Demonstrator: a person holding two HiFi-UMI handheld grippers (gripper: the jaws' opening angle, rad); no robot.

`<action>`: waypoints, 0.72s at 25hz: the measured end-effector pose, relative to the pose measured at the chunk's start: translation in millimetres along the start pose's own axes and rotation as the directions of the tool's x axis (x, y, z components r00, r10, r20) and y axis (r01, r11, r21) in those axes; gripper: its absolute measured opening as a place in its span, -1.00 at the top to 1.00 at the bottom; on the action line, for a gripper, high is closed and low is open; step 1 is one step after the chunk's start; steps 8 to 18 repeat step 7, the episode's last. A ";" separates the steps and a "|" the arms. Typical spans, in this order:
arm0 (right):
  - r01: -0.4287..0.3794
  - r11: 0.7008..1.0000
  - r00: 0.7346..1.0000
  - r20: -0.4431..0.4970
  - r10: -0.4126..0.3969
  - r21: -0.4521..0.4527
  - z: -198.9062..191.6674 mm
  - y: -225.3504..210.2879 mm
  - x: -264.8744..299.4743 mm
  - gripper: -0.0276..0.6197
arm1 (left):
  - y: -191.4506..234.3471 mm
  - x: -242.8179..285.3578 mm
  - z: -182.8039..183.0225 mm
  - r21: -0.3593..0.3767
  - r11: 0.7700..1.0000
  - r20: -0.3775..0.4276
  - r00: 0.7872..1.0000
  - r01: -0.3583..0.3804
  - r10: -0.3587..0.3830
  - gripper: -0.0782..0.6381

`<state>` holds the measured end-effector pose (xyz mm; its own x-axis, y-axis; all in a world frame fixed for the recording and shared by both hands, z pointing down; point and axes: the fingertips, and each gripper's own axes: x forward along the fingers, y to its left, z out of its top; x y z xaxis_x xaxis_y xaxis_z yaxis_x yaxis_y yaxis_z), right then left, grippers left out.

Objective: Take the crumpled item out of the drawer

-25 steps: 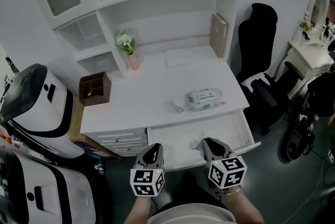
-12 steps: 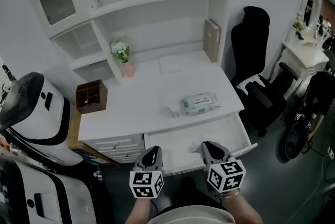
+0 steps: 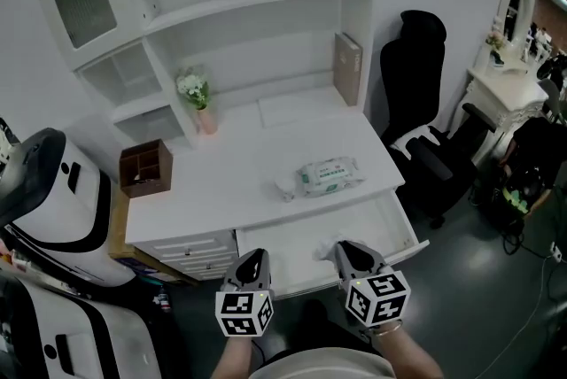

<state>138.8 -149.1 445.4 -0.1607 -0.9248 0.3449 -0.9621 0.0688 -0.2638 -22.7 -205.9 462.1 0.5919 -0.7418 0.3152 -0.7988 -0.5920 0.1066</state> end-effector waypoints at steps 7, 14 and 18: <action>0.002 1.000 1.000 -0.004 -0.002 0.005 -3.4 -3.5 -0.2 0.86 | -3.1 3.6 -0.4 0.004 1.000 -0.001 1.000 0.004 -0.004 0.75; 0.002 1.000 1.000 -0.004 -0.002 0.005 -3.4 -3.5 -0.2 0.86 | -3.1 3.6 -0.4 0.004 1.000 -0.001 1.000 0.004 -0.004 0.75; 0.002 1.000 1.000 -0.004 -0.002 0.005 -3.4 -3.5 -0.2 0.86 | -3.1 3.6 -0.4 0.004 1.000 -0.001 1.000 0.004 -0.004 0.75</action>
